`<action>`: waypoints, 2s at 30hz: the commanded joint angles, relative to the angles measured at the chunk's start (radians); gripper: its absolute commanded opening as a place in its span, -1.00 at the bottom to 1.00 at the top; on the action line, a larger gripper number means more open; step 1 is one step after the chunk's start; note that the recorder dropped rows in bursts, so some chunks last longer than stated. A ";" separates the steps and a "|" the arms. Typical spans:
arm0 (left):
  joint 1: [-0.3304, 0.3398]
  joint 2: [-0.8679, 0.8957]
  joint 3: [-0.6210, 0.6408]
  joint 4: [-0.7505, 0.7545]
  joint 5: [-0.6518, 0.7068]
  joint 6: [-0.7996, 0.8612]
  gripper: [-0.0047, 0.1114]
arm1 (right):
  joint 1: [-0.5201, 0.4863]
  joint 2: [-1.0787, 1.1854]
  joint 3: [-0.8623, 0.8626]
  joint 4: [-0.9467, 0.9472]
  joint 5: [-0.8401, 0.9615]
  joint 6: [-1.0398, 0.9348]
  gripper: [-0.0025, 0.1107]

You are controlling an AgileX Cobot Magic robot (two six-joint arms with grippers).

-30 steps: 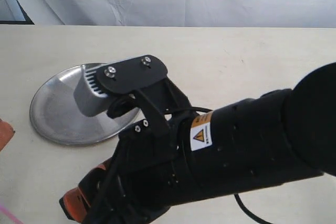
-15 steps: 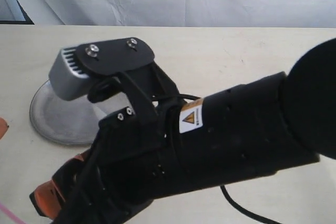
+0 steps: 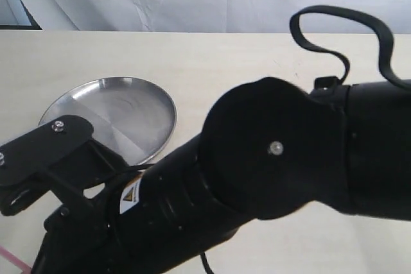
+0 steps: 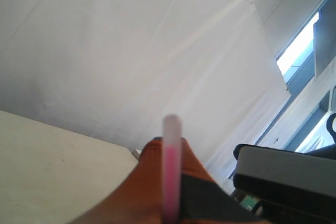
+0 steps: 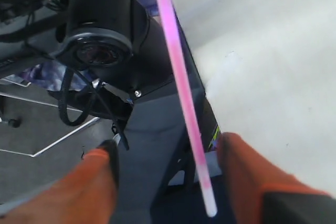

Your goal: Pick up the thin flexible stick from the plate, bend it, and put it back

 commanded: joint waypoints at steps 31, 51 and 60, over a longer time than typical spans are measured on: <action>-0.007 -0.001 0.003 -0.101 -0.128 0.009 -0.91 | 0.003 0.091 -0.034 -0.100 -0.070 -0.039 -0.95; -0.007 -0.001 0.003 0.115 -0.067 -0.008 -0.79 | 0.003 0.038 -0.034 0.045 -0.102 -0.082 -0.96; -0.007 -0.001 0.003 0.194 -0.025 -0.004 -0.92 | 0.003 -0.065 -0.034 0.065 -0.027 -0.087 -0.96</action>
